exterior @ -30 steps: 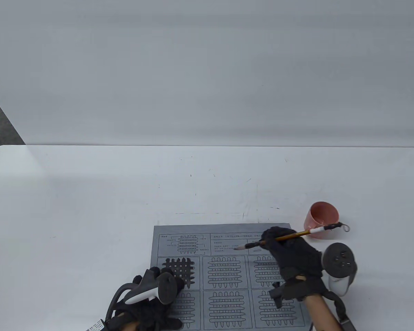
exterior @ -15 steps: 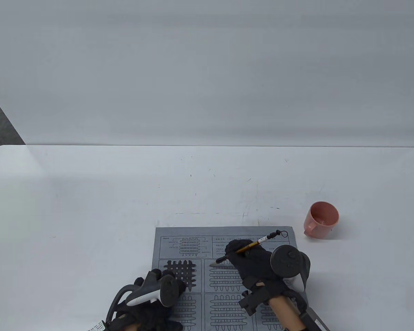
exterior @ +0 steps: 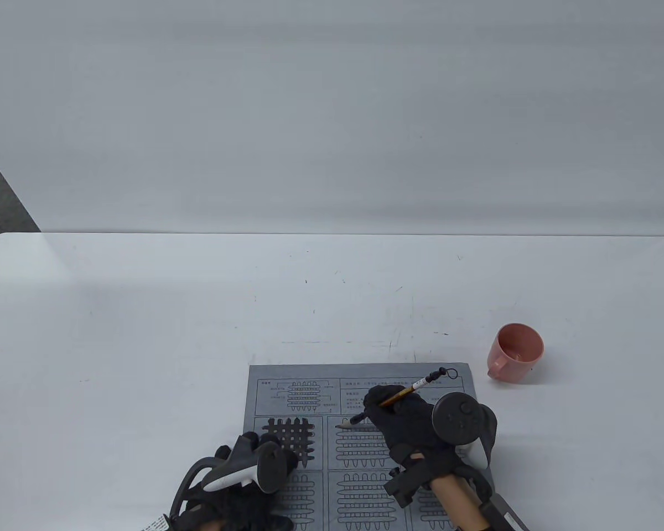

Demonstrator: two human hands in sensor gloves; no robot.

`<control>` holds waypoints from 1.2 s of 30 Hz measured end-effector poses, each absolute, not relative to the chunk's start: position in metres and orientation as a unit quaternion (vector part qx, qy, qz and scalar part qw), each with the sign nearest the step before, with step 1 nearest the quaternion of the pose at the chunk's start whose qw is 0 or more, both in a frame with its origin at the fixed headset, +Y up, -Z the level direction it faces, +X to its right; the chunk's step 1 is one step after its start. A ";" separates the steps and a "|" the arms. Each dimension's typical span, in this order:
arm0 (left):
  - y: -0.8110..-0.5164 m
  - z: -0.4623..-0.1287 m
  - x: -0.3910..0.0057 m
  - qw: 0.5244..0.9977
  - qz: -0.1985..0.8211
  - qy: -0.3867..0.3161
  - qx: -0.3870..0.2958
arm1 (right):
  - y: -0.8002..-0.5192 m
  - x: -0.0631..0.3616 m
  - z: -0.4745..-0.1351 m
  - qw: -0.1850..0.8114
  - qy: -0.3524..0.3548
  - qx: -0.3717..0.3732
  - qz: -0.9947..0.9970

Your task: Trace patterns on water writing practice cloth with Chinese brush

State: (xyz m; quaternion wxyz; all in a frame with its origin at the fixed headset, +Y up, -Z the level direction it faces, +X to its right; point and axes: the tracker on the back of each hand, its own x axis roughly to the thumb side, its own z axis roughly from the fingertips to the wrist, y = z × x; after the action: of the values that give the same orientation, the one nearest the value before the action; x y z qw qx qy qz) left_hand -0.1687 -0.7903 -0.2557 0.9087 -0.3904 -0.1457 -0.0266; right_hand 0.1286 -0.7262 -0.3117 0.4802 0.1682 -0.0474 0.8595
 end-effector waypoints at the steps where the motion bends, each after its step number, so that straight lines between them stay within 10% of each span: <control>1: -0.790 -0.256 -0.169 0.909 -0.027 -0.146 -0.391 | -0.726 0.129 -0.312 0.477 -0.046 0.168 0.862; 36: -0.791 -0.255 -0.169 0.908 -0.026 -0.146 -0.392 | -0.727 0.156 -0.307 0.462 -0.055 0.138 0.874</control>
State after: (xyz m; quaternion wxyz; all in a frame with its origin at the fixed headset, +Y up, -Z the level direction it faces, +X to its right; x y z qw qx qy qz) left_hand -0.1693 -0.7908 -0.2547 0.9081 -0.3917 -0.1457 -0.0257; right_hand 0.1561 -0.7266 -0.3067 0.4624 0.1383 -0.0549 0.8741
